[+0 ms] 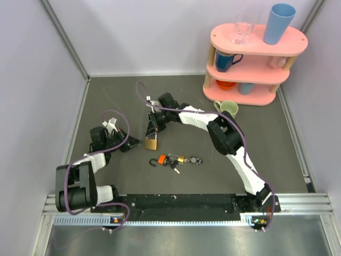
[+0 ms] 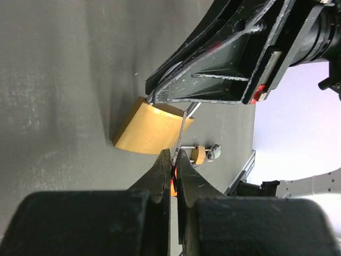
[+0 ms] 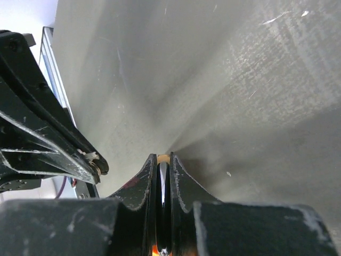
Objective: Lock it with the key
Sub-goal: Place the lock at the center of the board, then place the key at the center of the board.
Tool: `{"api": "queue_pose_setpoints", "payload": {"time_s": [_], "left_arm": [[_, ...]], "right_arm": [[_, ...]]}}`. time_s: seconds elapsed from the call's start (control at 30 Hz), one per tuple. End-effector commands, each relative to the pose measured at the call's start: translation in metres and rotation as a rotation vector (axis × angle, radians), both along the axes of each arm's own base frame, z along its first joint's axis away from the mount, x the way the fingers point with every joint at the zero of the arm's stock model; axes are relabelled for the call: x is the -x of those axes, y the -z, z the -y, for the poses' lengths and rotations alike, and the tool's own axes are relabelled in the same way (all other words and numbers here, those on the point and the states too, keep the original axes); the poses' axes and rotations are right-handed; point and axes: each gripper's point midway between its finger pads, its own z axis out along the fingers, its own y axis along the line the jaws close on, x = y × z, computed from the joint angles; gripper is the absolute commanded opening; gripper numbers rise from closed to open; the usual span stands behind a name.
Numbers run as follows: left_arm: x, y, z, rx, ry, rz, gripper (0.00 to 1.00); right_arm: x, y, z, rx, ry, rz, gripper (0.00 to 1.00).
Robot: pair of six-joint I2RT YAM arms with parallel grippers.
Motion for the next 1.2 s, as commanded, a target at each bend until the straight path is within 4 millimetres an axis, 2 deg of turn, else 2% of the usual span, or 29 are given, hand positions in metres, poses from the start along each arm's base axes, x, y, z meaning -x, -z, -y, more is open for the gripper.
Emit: {"api": "queue_pose_setpoints", "payload": {"time_s": [0.0, 0.13, 0.17, 0.27, 0.33, 0.5, 0.53, 0.57, 0.63, 0.7, 0.73, 0.83, 0.87, 0.9, 0.93, 0.97, 1.0, 1.03, 1.07, 1.1, 1.17], "left_arm": [[-0.007, 0.004, -0.004, -0.019, -0.013, 0.045, 0.0], [-0.01, 0.007, -0.005, -0.007, -0.02, 0.041, 0.0], [-0.01, 0.008, -0.005, -0.005, -0.021, 0.037, 0.0], [-0.013, 0.008, -0.005, -0.003, -0.025, 0.042, 0.0], [-0.014, 0.009, -0.006, -0.006, -0.028, 0.046, 0.0], [-0.018, 0.008, -0.006, -0.012, -0.024, 0.054, 0.0], [-0.018, 0.009, -0.007, -0.014, -0.026, 0.054, 0.0], [-0.02, 0.008, -0.007, -0.013, -0.027, 0.055, 0.0], [-0.021, 0.008, -0.007, -0.013, -0.027, 0.056, 0.0], [-0.022, 0.008, -0.007, -0.014, -0.027, 0.059, 0.0], [-0.023, 0.007, -0.008, -0.015, -0.028, 0.06, 0.0], [-0.025, 0.007, -0.008, -0.016, -0.03, 0.062, 0.0], [-0.026, 0.006, -0.008, -0.013, -0.029, 0.066, 0.0], [-0.027, 0.005, -0.007, -0.012, -0.024, 0.071, 0.0], [-0.028, 0.005, -0.007, -0.014, -0.022, 0.073, 0.0], [-0.028, 0.005, -0.007, -0.014, -0.02, 0.073, 0.0], [-0.029, 0.006, -0.007, -0.016, -0.02, 0.071, 0.0], [-0.03, 0.005, -0.005, -0.02, -0.016, 0.073, 0.0], [-0.031, 0.006, -0.004, -0.022, -0.014, 0.071, 0.0], [-0.033, 0.006, -0.003, -0.024, -0.01, 0.068, 0.0], [-0.036, 0.008, 0.001, -0.036, 0.004, 0.069, 0.0]], "right_arm": [[0.004, -0.012, -0.013, -0.022, -0.062, 0.054, 0.03], [-0.001, -0.003, -0.003, 0.051, -0.039, 0.101, 0.21], [-0.003, -0.002, 0.0, 0.067, -0.031, 0.105, 0.28], [-0.01, -0.008, 0.003, 0.091, -0.008, 0.16, 0.4], [-0.014, -0.015, 0.005, 0.097, -0.002, 0.189, 0.45], [-0.029, -0.032, 0.016, 0.158, 0.059, 0.295, 0.67], [-0.03, -0.044, 0.017, 0.15, 0.067, 0.324, 0.7], [-0.031, -0.046, 0.021, 0.159, 0.079, 0.334, 0.77], [-0.036, -0.061, 0.028, 0.17, 0.118, 0.375, 0.84], [-0.041, -0.072, 0.035, 0.188, 0.165, 0.407, 0.87], [-0.041, -0.086, 0.041, 0.182, 0.191, 0.431, 0.9], [-0.042, -0.099, 0.054, 0.187, 0.26, 0.467, 0.95], [-0.041, -0.122, 0.059, 0.157, 0.284, 0.496, 0.96], [-0.038, -0.131, 0.063, 0.141, 0.295, 0.502, 0.97], [-0.035, -0.127, 0.068, 0.141, 0.301, 0.501, 0.99], [-0.03, -0.149, 0.074, 0.101, 0.315, 0.522, 0.99], [-0.027, -0.154, 0.077, 0.084, 0.324, 0.514, 0.99], [-0.022, -0.145, 0.085, 0.091, 0.325, 0.491, 0.99], [-0.018, -0.164, 0.088, 0.041, 0.334, 0.51, 0.99], [-0.012, -0.154, 0.095, 0.052, 0.336, 0.482, 0.99], [-0.005, -0.165, 0.102, 0.015, 0.345, 0.472, 0.99]]}}
